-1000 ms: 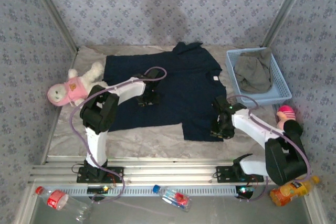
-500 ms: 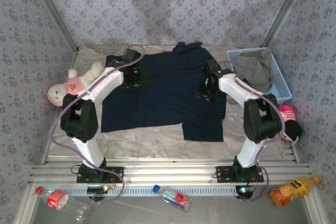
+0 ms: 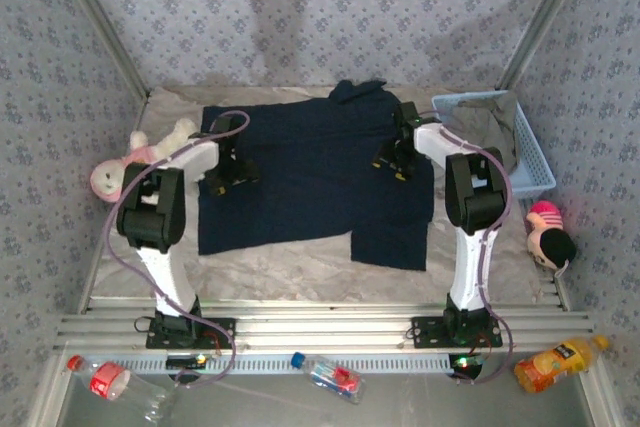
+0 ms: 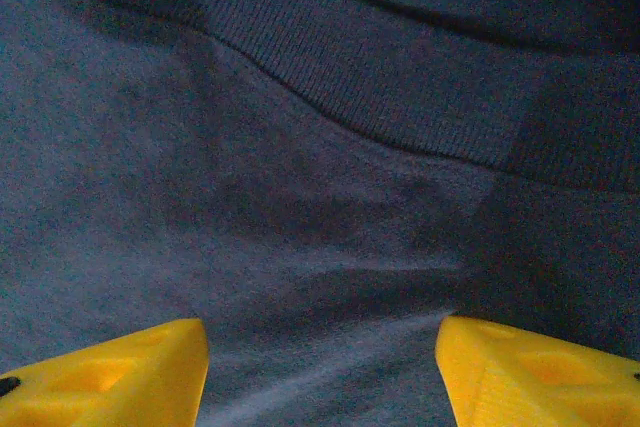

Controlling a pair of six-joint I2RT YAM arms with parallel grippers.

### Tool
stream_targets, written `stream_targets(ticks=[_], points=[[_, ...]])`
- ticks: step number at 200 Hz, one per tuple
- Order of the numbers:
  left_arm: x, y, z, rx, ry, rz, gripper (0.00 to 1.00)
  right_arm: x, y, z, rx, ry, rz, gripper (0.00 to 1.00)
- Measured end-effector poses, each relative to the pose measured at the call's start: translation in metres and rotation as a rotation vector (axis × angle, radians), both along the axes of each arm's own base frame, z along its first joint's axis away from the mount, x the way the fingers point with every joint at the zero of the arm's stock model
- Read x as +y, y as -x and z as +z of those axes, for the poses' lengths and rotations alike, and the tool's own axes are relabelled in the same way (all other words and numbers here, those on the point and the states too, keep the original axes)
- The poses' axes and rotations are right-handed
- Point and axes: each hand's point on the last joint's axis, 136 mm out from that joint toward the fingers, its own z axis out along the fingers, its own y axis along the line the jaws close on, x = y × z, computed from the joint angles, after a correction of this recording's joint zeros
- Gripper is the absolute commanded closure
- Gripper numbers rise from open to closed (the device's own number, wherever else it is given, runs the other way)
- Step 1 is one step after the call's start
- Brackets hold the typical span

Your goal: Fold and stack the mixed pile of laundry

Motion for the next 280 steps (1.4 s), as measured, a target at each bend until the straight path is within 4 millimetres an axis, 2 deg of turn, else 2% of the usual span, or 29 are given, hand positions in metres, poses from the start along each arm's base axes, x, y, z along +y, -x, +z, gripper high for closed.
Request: stream_targets(ticks=[13, 35, 62, 81, 104, 123, 152, 174, 196, 224, 255, 280], points=[[0.0, -0.009, -0.001, 0.001, -0.009, 0.004, 0.13, -0.008, -0.011, 0.0, -0.007, -0.03, -0.029, 0.34], [-0.011, -0.042, 0.003, -0.058, 0.023, 0.001, 0.13, -0.017, -0.032, 0.003, -0.036, -0.063, -0.057, 0.34], [-0.02, -0.07, 0.01, -0.097, 0.05, -0.012, 0.13, -0.022, -0.054, 0.008, -0.077, -0.066, -0.049, 0.34], [-0.023, -0.079, 0.014, -0.112, 0.057, -0.025, 0.08, -0.022, -0.055, 0.01, -0.081, -0.055, -0.02, 0.34], [-0.026, -0.081, 0.023, -0.12, 0.054, -0.045, 0.01, -0.024, -0.044, 0.013, -0.069, -0.026, 0.035, 0.33], [-0.027, -0.071, 0.032, -0.11, 0.04, -0.071, 0.0, -0.029, -0.019, 0.024, -0.055, 0.009, 0.071, 0.33], [-0.04, -0.037, 0.062, -0.128, 0.023, -0.138, 0.0, -0.041, 0.043, 0.053, -0.054, 0.06, 0.107, 0.34], [-0.056, -0.008, 0.085, -0.16, 0.032, -0.19, 0.0, -0.048, 0.089, 0.061, -0.046, 0.083, 0.116, 0.35], [-0.064, 0.02, 0.091, -0.164, 0.041, -0.21, 0.0, -0.052, 0.137, 0.045, 0.013, 0.109, 0.13, 0.35], [-0.055, 0.055, 0.072, -0.106, 0.038, -0.164, 0.0, -0.048, 0.184, 0.018, 0.109, 0.158, 0.169, 0.35], [-0.041, 0.08, 0.05, -0.04, 0.01, -0.109, 0.0, -0.047, 0.212, -0.004, 0.171, 0.184, 0.168, 0.38], [-0.034, 0.088, 0.048, -0.037, -0.006, -0.086, 0.0, -0.051, 0.22, -0.013, 0.187, 0.21, 0.145, 0.39]])
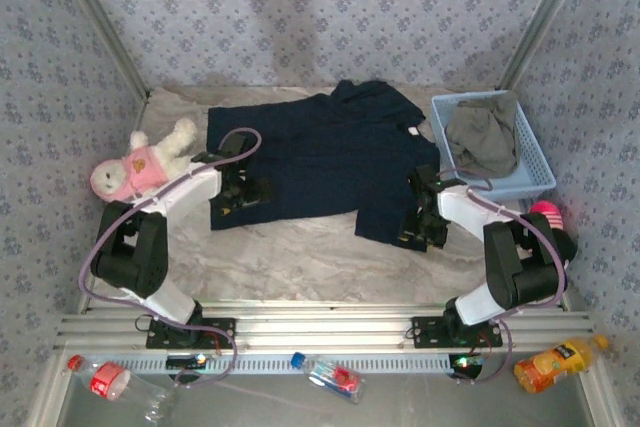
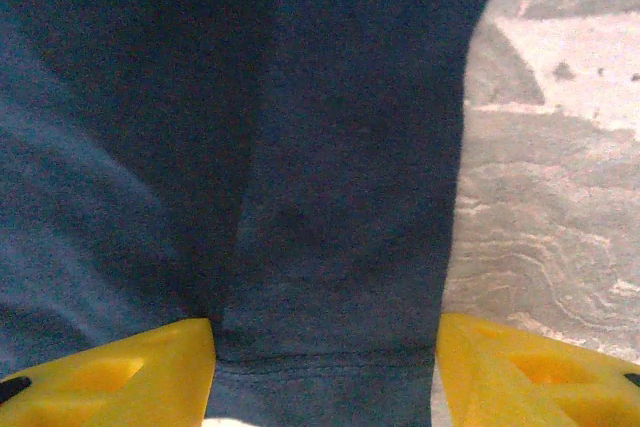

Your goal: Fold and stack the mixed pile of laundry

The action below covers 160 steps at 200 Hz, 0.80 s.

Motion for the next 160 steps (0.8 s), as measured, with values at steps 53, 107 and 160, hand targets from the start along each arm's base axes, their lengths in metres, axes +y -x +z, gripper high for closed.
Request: stream_targets(ticks=[53, 107, 160], points=[[0.035, 0.016, 0.001, -0.026, -0.008, 0.098, 0.06, -0.007, 0.001, -0.001, -0.034, 0.041, -0.04, 0.78], [0.069, 0.051, -0.033, 0.06, -0.062, 0.198, 0.22, -0.009, -0.001, 0.001, -0.04, 0.058, -0.03, 0.96], [0.072, 0.079, -0.053, 0.1, -0.065, 0.268, 0.3, 0.002, -0.006, 0.003, -0.058, 0.03, -0.006, 0.99]])
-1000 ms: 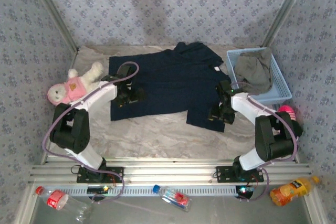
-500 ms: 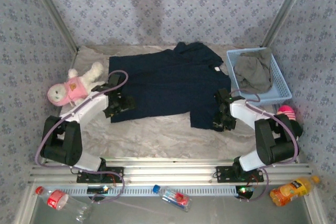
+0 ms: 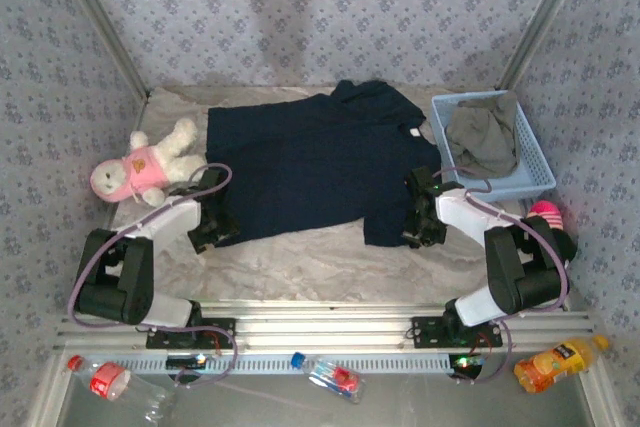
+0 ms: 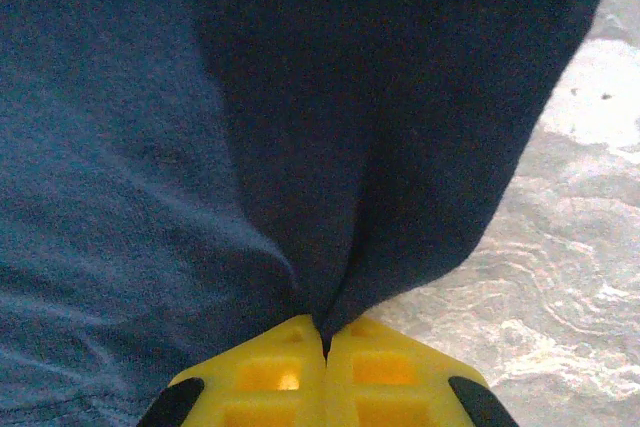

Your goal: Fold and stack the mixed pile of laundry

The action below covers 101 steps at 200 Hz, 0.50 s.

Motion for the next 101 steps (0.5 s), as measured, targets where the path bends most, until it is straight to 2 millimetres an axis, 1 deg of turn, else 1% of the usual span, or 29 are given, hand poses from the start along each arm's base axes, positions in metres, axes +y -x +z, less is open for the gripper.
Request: stream_targets(ticks=[18, 35, 48, 67, 81, 94, 101], points=[[-0.006, 0.007, -0.001, -0.017, 0.019, -0.001, 0.34, 0.003, -0.002, 0.001, -0.008, -0.01, 0.003, 0.99], [-0.012, 0.009, -0.003, -0.024, 0.032, -0.005, 0.44, 0.003, -0.004, 0.001, -0.012, -0.012, 0.003, 1.0], [-0.01, 0.01, -0.005, -0.018, 0.018, 0.002, 0.51, 0.004, -0.004, 0.002, -0.012, -0.015, 0.004, 1.0], [-0.008, 0.008, -0.006, 0.006, -0.003, 0.014, 0.58, 0.004, -0.004, 0.002, -0.012, -0.018, 0.004, 1.0], [-0.008, -0.001, -0.006, 0.017, -0.021, 0.007, 0.64, 0.005, -0.004, 0.002, -0.013, -0.019, 0.006, 1.0], [-0.009, -0.011, -0.005, 0.016, -0.031, 0.001, 0.75, 0.005, -0.004, 0.002, -0.01, -0.018, 0.007, 1.0], [-0.009, -0.016, -0.006, 0.015, -0.033, -0.002, 0.84, 0.005, -0.003, 0.002, -0.01, -0.018, 0.007, 1.0]])
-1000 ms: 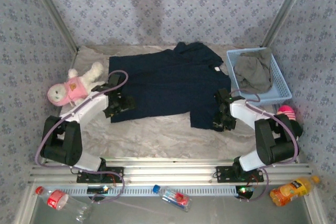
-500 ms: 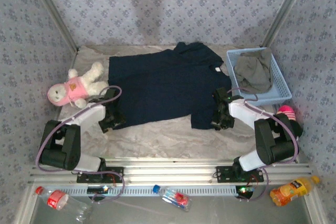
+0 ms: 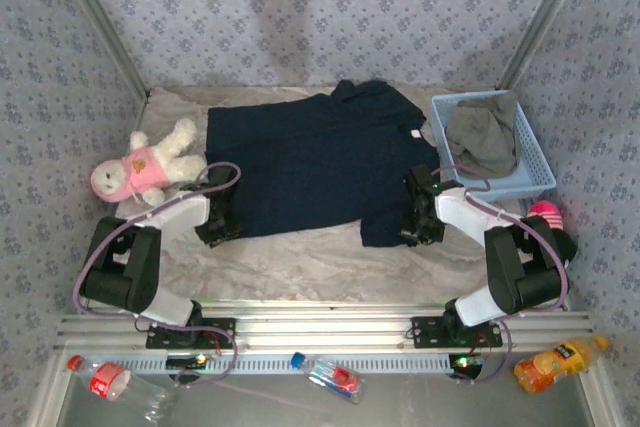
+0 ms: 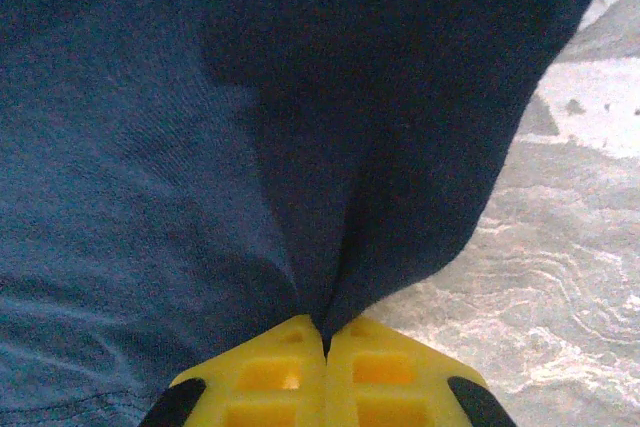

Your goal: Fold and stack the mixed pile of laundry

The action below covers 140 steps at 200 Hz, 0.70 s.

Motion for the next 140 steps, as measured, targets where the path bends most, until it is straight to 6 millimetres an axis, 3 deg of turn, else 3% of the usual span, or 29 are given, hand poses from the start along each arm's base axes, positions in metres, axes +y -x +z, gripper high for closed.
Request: stream_targets(ticks=[15, 78, 115, 140], points=[[0.002, -0.009, 0.001, -0.007, -0.01, 0.001, 1.0, 0.0, 0.0, 0.001, 0.003, 0.001, 0.002, 1.0], [-0.002, -0.009, 0.003, -0.017, -0.023, -0.038, 1.0, 0.004, 0.003, 0.014, -0.008, 0.0, 0.033, 1.0], [-0.021, 0.002, 0.009, -0.035, -0.021, -0.098, 1.0, 0.008, 0.017, 0.041, -0.055, -0.04, 0.055, 1.0], [-0.019, 0.003, 0.027, -0.078, -0.019, -0.08, 1.0, 0.01, 0.024, 0.058, -0.085, -0.078, 0.058, 1.0]])
